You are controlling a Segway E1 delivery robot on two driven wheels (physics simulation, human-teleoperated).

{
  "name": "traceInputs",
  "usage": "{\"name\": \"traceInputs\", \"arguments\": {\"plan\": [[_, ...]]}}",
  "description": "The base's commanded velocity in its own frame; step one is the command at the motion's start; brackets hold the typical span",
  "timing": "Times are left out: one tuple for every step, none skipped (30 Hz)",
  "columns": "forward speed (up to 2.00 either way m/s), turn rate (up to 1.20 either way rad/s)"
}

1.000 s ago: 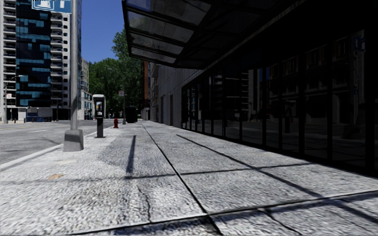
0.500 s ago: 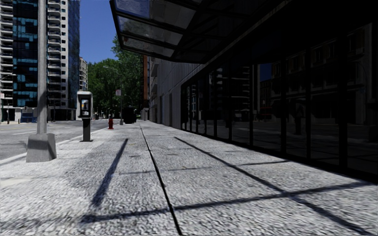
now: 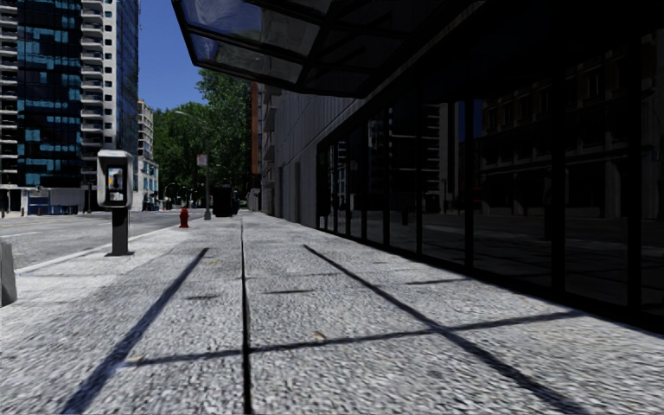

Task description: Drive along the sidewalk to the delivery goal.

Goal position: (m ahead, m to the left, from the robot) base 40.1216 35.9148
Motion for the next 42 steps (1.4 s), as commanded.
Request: {"name": "traceInputs", "arguments": {"plan": [[2.00,0.00],[2.00,0.00],[2.00,0.00],[2.00,0.00],[2.00,0.00],[2.00,0.00],[2.00,0.00],[2.00,0.07],[2.00,0.17],[2.00,0.22],[2.00,0.22],[2.00,0.27],[2.00,0.30],[2.00,0.33],[2.00,0.33],[2.00,0.34],[2.00,0.35],[2.00,0.42],[2.00,0.43],[2.00,0.43],[2.00,0.43],[2.00,0.43],[2.00,0.43],[2.00,0.43],[2.00,0.43],[2.00,0.43],[2.00,0.45],[2.00,0.45],[2.00,0.46],[2.00,0.46],[2.00,0.47],[2.00,0.47],[2.00,0.48],[2.00,0.48],[2.00,0.00],[2.00,0.00],[2.00,0.00],[2.00,0.00],[2.00,0.00],[2.00,0.00],[2.00,0.00],[2.00,0.00]]}}
